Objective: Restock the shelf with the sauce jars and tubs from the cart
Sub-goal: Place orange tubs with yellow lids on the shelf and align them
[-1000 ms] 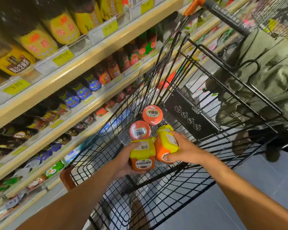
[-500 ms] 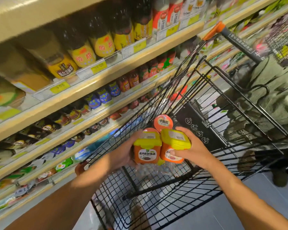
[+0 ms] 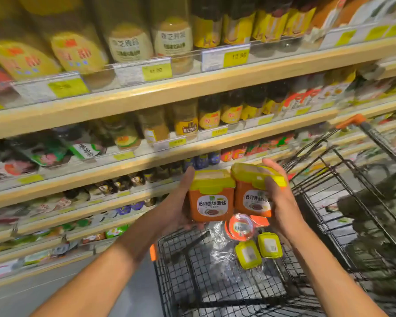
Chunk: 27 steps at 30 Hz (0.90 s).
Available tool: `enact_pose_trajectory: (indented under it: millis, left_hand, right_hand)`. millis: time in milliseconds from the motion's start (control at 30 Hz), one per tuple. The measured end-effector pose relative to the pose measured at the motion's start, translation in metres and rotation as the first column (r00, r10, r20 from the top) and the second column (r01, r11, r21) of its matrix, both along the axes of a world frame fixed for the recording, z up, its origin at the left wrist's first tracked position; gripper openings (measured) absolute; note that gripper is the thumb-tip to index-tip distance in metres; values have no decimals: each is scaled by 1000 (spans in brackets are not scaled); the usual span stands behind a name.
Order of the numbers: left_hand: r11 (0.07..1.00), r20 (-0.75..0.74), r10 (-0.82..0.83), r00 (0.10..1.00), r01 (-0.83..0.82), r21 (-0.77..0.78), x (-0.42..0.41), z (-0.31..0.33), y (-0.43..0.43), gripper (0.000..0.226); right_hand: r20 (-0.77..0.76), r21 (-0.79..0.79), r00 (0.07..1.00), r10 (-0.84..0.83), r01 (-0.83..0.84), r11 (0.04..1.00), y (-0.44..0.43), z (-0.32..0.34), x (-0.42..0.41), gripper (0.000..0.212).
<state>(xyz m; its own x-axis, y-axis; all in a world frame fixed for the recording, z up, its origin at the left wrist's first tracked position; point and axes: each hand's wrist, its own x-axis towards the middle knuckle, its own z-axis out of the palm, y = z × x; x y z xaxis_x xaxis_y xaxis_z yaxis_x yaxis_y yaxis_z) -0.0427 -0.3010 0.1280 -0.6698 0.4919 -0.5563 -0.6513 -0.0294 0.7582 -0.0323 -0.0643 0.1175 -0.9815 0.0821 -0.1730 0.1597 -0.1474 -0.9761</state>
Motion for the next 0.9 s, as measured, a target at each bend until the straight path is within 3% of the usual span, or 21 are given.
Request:
enact_pose_trajectory:
  millis: [100, 267, 533, 667, 833, 900]
  left_hand:
    - [999, -28, 30, 999, -28, 45, 15, 23, -43, 104]
    - [981, -117, 193, 974, -194, 6, 52, 64, -111, 85]
    - [902, -165, 375, 912, -400, -163, 136, 103, -231, 73]
    - [864, -199, 463, 864, -490, -118, 191, 112, -299, 79]
    - [837, -248, 539, 805, -546, 45, 254, 118, -387, 89]
    - [814, -253, 574, 779, -576, 73, 281, 126, -420, 95]
  right_hand:
    - [-36, -43, 999, 37, -39, 998, -40, 23, -5, 69]
    - [-117, -56, 987, 113, -120, 991, -119, 55, 3, 61]
    - [-119, -118, 961, 251, -264, 957, -265, 104, 56, 73]
    - [-104, -123, 933, 344, -356, 926, -336, 122, 95, 94]
    - [-123, -171, 875, 469, -484, 858, -428, 143, 137, 63]
    - [-116, -177, 840, 530, -542, 821, -464, 151, 153, 60]
